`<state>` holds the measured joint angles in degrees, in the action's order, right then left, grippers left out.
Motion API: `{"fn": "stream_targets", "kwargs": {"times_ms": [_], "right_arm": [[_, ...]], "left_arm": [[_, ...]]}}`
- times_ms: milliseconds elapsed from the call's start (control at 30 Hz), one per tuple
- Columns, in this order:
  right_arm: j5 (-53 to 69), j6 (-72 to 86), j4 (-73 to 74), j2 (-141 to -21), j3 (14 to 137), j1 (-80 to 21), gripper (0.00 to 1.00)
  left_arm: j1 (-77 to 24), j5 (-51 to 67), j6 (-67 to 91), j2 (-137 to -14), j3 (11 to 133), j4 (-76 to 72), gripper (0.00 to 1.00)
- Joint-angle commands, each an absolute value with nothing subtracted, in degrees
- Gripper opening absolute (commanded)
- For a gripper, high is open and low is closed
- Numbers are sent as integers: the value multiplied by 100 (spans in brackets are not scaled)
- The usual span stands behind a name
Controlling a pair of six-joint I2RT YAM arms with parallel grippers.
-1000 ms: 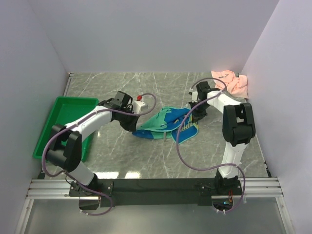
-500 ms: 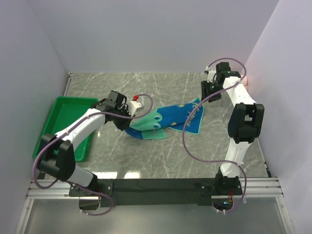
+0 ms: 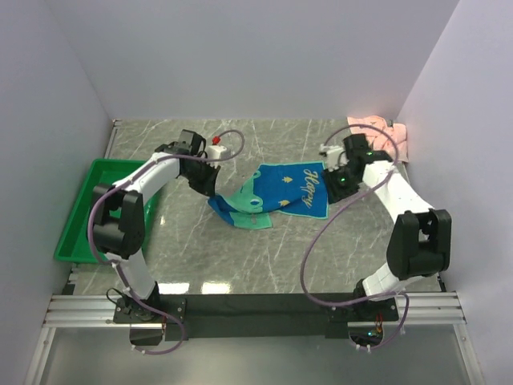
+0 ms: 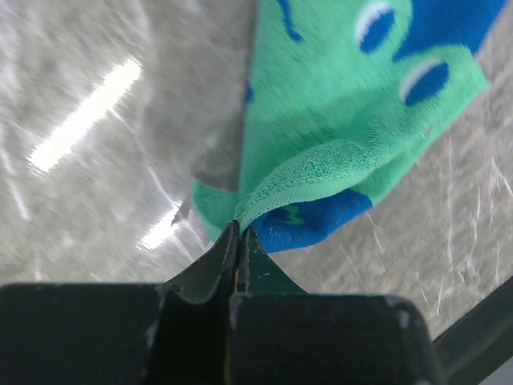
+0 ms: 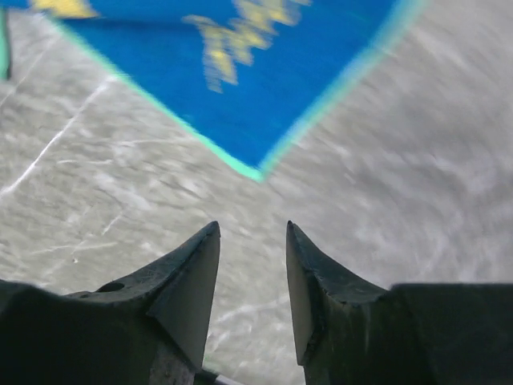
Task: Roll the towels
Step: Flatten the towel
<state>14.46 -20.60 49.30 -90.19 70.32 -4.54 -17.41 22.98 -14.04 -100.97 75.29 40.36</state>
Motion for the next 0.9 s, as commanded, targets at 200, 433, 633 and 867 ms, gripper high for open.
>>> {"fn": "stream_targets", "kwargs": {"times_ms": [200, 433, 633, 867], "right_arm": [[897, -2645, 3832, -9675, 6591, -1239, 52], [932, -2839, 3841, -10072, 6636, -1590, 57], [756, -3084, 4165, -10590, 6794, -1740, 56], [976, -3331, 4412, -10573, 6741, -1767, 57]], "left_arm": [[-1477, 2549, -1327, -10722, 8375, 4385, 6], [-1222, 2566, -1310, -11188, 8727, 4421, 9], [-1134, 2531, -1371, -11530, 9000, 4430, 10], [-1020, 2347, -1538, -12040, 9561, 4456, 12]]}}
